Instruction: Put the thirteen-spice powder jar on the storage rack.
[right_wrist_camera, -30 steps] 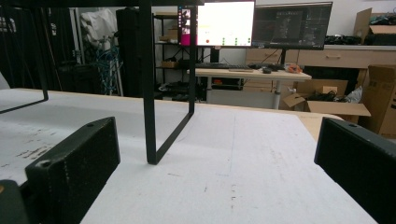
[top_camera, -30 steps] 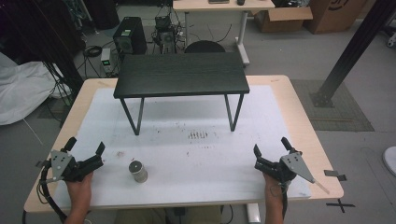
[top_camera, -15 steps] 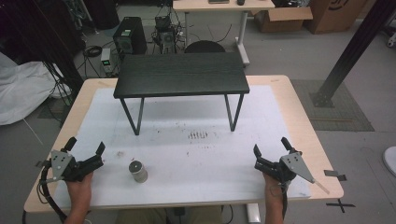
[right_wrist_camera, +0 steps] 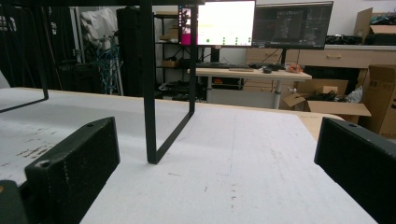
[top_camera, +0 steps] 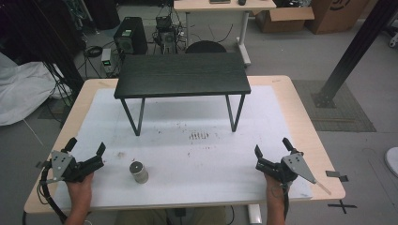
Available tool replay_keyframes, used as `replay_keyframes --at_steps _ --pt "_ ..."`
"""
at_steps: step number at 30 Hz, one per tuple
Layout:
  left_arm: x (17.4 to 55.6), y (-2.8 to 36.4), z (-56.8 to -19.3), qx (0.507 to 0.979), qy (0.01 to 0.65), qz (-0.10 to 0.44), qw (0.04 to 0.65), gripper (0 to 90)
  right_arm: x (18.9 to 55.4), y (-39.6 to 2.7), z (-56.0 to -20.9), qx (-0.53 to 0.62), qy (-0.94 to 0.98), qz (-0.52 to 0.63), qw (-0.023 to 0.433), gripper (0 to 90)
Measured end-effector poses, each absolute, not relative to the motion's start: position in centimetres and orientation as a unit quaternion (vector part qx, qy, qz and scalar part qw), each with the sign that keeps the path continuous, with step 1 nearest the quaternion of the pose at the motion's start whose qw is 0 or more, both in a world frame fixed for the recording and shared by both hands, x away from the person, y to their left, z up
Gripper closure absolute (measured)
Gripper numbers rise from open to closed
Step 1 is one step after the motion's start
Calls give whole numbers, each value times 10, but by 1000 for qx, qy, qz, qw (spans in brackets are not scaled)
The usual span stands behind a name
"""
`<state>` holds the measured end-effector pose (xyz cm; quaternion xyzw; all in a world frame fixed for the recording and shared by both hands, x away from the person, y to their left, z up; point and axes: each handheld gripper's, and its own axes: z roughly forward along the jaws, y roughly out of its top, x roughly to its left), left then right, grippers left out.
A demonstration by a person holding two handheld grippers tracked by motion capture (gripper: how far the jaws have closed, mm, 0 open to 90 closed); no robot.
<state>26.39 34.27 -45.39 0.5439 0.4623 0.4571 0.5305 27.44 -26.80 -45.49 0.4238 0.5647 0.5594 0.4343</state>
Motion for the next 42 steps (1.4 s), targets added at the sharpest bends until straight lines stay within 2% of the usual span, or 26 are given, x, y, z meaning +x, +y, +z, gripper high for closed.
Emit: replay_keyframes --at_steps 15,22,42 --pt "264 348 -449 539 466 443 545 4 275 -268 -455 425 564 560 433 0" --pt "256 345 -428 568 433 433 550 4 275 -268 -455 425 564 560 433 0" --pt "237 332 -382 587 397 379 595 2 275 -268 -455 425 564 560 433 0"
